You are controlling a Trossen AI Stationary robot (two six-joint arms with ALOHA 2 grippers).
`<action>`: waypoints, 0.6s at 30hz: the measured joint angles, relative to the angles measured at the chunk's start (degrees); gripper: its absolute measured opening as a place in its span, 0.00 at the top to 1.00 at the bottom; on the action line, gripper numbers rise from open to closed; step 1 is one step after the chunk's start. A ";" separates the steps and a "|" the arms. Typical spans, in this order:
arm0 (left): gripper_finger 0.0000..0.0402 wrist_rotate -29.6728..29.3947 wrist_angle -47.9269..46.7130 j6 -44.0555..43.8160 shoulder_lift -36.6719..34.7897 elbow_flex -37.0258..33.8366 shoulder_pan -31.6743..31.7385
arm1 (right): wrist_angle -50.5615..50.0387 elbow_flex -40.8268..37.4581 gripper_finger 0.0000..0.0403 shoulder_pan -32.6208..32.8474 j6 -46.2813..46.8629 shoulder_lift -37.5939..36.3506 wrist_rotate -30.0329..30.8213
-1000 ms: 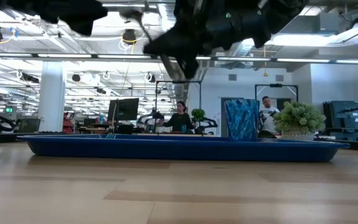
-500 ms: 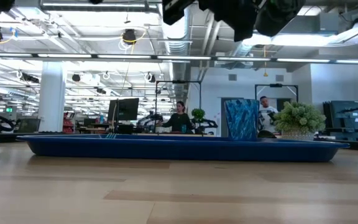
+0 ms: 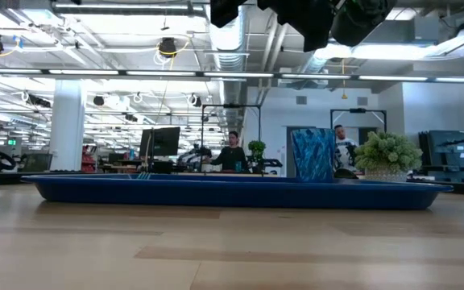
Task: Pick and place plate/cup/fork/spoon on tray
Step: Put the black spoon on the right side of the fork on the blue tray
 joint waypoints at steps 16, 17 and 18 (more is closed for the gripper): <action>0.62 7.50 -0.53 -0.34 7.32 6.31 2.21 | -1.28 -0.68 0.99 0.00 -1.48 0.02 -2.88; 0.63 7.51 -0.54 -0.31 7.32 6.31 2.21 | -1.26 -0.68 1.00 0.02 -1.54 0.02 -2.99; 0.65 7.50 -0.53 -0.02 7.32 6.31 2.21 | -1.30 -0.68 1.00 0.02 -1.73 0.02 -3.08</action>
